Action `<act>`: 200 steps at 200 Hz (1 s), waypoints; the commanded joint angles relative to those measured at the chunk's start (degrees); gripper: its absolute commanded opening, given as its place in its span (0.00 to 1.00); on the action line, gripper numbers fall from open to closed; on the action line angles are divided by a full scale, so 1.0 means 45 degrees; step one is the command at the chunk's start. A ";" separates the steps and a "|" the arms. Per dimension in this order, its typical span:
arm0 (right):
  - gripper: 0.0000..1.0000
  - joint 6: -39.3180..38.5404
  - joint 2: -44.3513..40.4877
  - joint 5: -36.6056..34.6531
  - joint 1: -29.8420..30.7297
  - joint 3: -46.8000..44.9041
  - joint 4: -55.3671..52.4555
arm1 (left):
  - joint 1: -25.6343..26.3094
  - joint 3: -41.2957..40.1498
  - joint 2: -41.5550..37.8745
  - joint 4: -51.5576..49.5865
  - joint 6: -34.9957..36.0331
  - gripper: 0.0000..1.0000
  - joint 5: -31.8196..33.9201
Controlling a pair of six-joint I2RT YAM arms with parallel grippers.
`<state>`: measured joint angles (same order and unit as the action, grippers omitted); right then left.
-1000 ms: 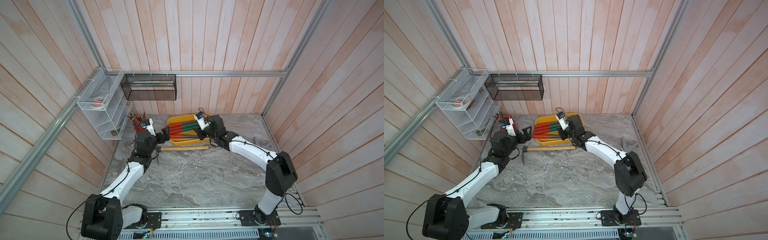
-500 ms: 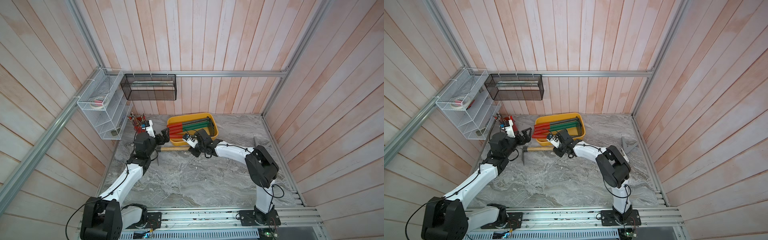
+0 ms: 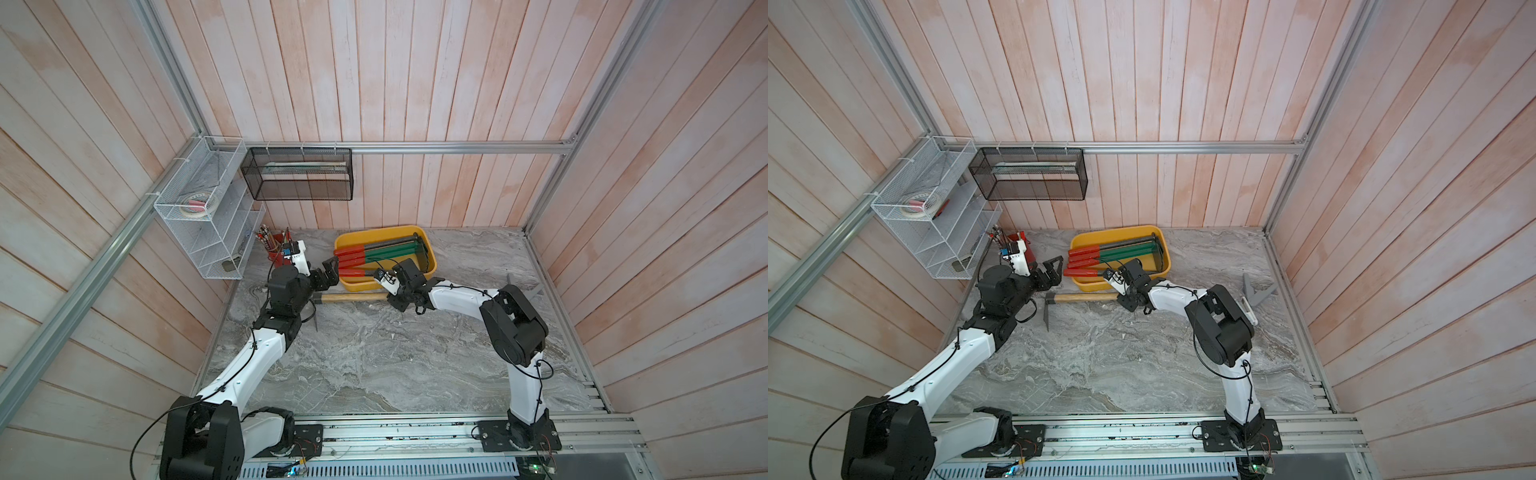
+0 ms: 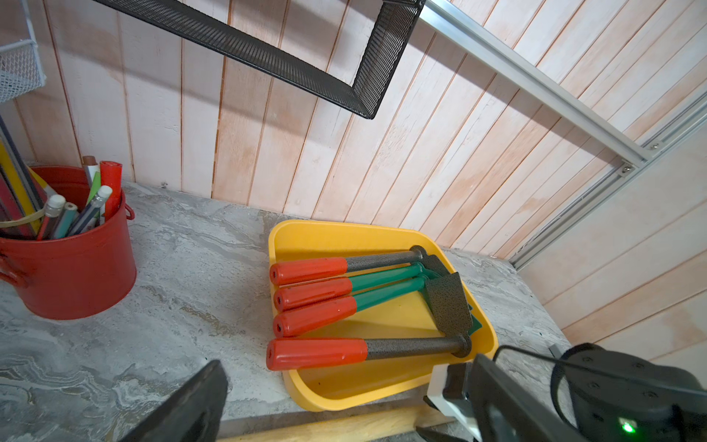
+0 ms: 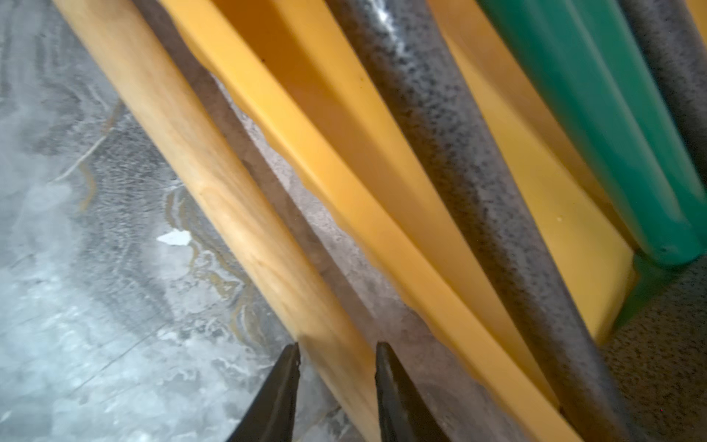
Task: Put the small hoe into the storage box
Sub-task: Pick up the hoe from the center of the board.
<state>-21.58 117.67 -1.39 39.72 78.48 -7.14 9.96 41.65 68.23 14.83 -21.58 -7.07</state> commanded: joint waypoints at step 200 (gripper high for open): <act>0.32 0.1694 -0.1109 0.1738 0.1112 -0.2911 -0.0870 | -0.0033 -0.0269 0.0091 0.0433 0.0301 1.00 -0.0284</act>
<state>-18.48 114.52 6.24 41.74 70.89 -4.08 9.96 41.54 68.25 15.05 -20.82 -7.51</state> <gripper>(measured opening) 0.319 0.997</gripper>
